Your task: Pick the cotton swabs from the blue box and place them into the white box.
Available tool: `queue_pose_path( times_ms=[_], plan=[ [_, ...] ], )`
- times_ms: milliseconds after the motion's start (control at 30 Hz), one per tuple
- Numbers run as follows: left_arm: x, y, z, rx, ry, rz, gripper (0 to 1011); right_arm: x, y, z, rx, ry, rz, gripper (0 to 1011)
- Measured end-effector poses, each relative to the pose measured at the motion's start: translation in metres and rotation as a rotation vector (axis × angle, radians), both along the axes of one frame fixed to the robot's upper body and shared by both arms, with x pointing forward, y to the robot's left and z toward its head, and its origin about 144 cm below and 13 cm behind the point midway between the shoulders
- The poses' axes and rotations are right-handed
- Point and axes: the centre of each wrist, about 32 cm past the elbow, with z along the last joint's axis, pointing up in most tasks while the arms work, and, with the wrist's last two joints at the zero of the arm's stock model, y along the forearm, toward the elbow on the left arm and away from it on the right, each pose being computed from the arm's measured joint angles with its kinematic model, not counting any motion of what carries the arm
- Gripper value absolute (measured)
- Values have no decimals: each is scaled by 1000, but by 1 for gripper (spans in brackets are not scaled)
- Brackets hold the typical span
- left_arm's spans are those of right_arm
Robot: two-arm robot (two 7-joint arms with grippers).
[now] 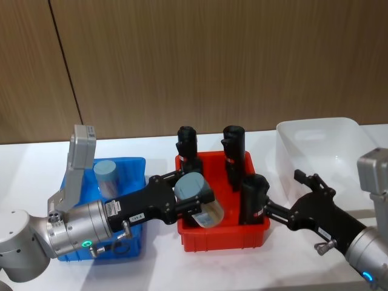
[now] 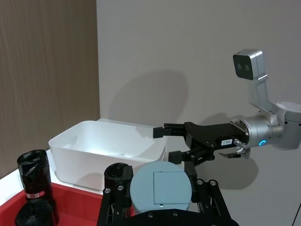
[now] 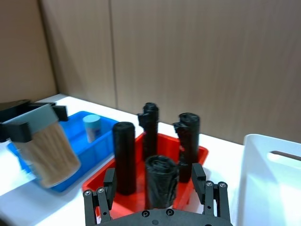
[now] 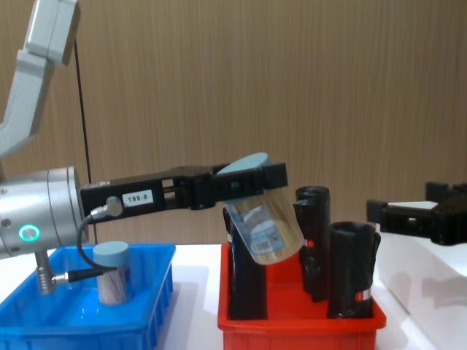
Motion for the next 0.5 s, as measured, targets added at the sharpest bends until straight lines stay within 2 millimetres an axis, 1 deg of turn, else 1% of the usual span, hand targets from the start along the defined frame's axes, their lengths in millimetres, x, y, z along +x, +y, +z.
queue_pose_path(
  times_ms=[267, 500],
  plan=[
    [0, 0, 0, 0, 0, -1, 666, 7, -7, 9, -37, 33, 114, 1002],
    [0, 0, 0, 0, 0, -2, 666, 14, -9, 15, -61, 52, 199, 1002]
  ],
)
